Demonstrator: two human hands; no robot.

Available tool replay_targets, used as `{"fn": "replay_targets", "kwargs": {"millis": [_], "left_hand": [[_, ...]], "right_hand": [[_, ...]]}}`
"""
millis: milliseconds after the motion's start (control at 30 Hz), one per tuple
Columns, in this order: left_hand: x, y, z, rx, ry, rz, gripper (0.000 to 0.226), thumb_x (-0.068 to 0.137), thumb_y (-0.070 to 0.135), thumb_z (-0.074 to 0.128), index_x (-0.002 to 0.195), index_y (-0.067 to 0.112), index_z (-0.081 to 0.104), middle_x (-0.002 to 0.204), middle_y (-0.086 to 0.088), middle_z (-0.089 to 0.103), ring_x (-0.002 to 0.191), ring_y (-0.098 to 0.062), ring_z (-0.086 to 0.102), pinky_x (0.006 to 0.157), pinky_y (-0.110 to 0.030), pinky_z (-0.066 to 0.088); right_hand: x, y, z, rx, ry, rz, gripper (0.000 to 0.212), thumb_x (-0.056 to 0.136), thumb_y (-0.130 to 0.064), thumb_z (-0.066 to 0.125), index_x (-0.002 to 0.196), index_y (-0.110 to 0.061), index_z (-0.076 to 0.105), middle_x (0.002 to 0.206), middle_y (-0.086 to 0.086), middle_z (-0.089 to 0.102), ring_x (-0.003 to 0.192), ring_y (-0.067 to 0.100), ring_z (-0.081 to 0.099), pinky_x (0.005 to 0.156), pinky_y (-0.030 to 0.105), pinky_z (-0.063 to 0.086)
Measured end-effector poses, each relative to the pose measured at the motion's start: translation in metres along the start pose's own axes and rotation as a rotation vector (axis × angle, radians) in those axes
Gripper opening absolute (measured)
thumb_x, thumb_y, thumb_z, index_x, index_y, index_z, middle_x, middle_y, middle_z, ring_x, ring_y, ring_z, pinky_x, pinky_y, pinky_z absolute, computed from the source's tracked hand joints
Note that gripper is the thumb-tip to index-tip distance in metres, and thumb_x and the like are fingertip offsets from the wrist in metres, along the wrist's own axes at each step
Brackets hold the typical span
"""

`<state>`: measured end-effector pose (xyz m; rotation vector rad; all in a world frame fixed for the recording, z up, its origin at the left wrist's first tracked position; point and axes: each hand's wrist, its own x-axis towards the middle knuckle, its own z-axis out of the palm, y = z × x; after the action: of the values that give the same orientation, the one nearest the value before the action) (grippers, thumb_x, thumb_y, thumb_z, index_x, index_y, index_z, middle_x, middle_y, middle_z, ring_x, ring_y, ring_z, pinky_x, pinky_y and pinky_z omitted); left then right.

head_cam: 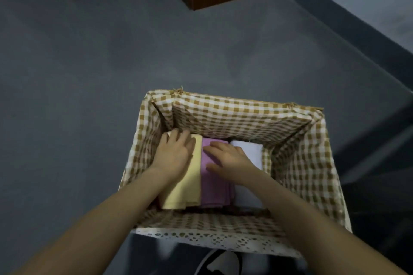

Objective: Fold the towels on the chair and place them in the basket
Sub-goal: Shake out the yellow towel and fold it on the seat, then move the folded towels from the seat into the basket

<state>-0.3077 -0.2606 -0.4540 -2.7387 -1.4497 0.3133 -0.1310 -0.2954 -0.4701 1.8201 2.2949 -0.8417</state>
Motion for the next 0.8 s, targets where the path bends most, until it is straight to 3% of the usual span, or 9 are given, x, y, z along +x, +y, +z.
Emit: {"fn": "replay_targets", "kwargs": {"millis": [33, 133, 200, 267, 467, 567, 700, 800], "left_hand": [[-0.003, 0.006, 0.006, -0.029, -0.048, 0.010, 0.056, 0.092, 0.043, 0.052, 0.141, 0.017, 0.042, 0.145, -0.014, 0.037, 0.129, -0.035, 0.034, 0.100, -0.047, 0.034], [-0.006, 0.007, 0.028, -0.051, -0.289, -0.054, 0.071, 0.096, 0.058, 0.024, 0.153, 0.021, 0.000, 0.160, -0.010, -0.004, 0.146, -0.033, -0.004, 0.115, -0.051, 0.000], [-0.003, -0.006, 0.038, 0.051, -0.324, -0.034, 0.074, 0.093, 0.062, 0.015, 0.151, 0.024, -0.012, 0.158, -0.008, -0.019, 0.145, -0.031, -0.017, 0.112, -0.051, -0.016], [0.000, -0.013, 0.044, 0.090, -0.330, -0.011, 0.073, 0.095, 0.061, 0.017, 0.150, 0.024, -0.015, 0.157, -0.007, -0.022, 0.144, -0.029, -0.020, 0.104, -0.048, -0.025], [0.004, -0.003, 0.029, 0.021, -0.286, -0.020, 0.068, 0.098, 0.056, 0.022, 0.153, 0.022, -0.001, 0.160, -0.009, -0.011, 0.147, -0.029, -0.009, 0.116, -0.045, -0.009], [0.000, 0.000, 0.006, -0.072, -0.234, -0.025, 0.062, 0.099, 0.047, 0.027, 0.152, 0.019, 0.011, 0.160, -0.011, 0.004, 0.146, -0.028, 0.007, 0.117, -0.042, 0.001], [-0.010, 0.008, -0.035, -0.204, -0.072, -0.035, 0.060, 0.092, 0.042, 0.016, 0.142, 0.015, 0.036, 0.145, -0.008, 0.040, 0.132, -0.025, 0.037, 0.109, -0.037, 0.020], [-0.013, 0.017, -0.075, -0.225, 0.055, -0.023, 0.045, 0.098, 0.029, 0.034, 0.142, 0.017, 0.038, 0.145, -0.002, 0.042, 0.132, -0.021, 0.039, 0.107, -0.033, 0.023]], "right_hand": [[0.003, 0.004, 0.004, -0.037, 0.000, -0.007, 0.063, 0.098, -0.042, 0.047, 0.152, -0.023, 0.022, 0.160, 0.001, 0.016, 0.144, 0.021, 0.020, 0.110, 0.034, 0.019], [0.010, 0.012, 0.022, -0.107, -0.003, -0.038, 0.079, 0.094, -0.048, 0.052, 0.154, -0.020, 0.009, 0.162, 0.003, 0.003, 0.148, 0.024, 0.009, 0.116, 0.036, 0.011], [0.012, 0.017, 0.030, -0.174, -0.022, -0.052, 0.088, 0.090, -0.053, 0.054, 0.154, -0.020, 0.002, 0.162, 0.003, -0.001, 0.149, 0.024, 0.004, 0.118, 0.039, 0.006], [0.013, 0.022, 0.034, -0.218, -0.029, -0.056, 0.094, 0.088, -0.056, 0.055, 0.154, -0.022, -0.002, 0.162, 0.001, -0.004, 0.149, 0.023, 0.002, 0.118, 0.041, 0.003], [0.011, 0.024, 0.029, -0.167, -0.055, -0.042, 0.078, 0.096, -0.049, 0.046, 0.154, -0.025, 0.000, 0.162, -0.001, -0.002, 0.149, 0.021, 0.003, 0.117, 0.039, 0.006], [0.004, 0.019, 0.011, -0.049, -0.082, -0.009, 0.068, 0.099, -0.046, 0.041, 0.155, -0.026, 0.008, 0.162, -0.001, 0.010, 0.147, 0.020, 0.016, 0.114, 0.036, 0.015], [-0.022, 0.012, -0.027, -0.062, 0.121, -0.016, 0.059, 0.098, -0.042, 0.044, 0.151, -0.025, 0.025, 0.151, 0.001, 0.037, 0.133, 0.023, 0.039, 0.105, 0.035, 0.032], [-0.057, 0.008, -0.065, -0.144, 0.222, 0.008, 0.057, 0.097, -0.046, 0.043, 0.149, -0.025, 0.028, 0.147, 0.001, 0.041, 0.132, 0.023, 0.039, 0.105, 0.034, 0.030]]}}
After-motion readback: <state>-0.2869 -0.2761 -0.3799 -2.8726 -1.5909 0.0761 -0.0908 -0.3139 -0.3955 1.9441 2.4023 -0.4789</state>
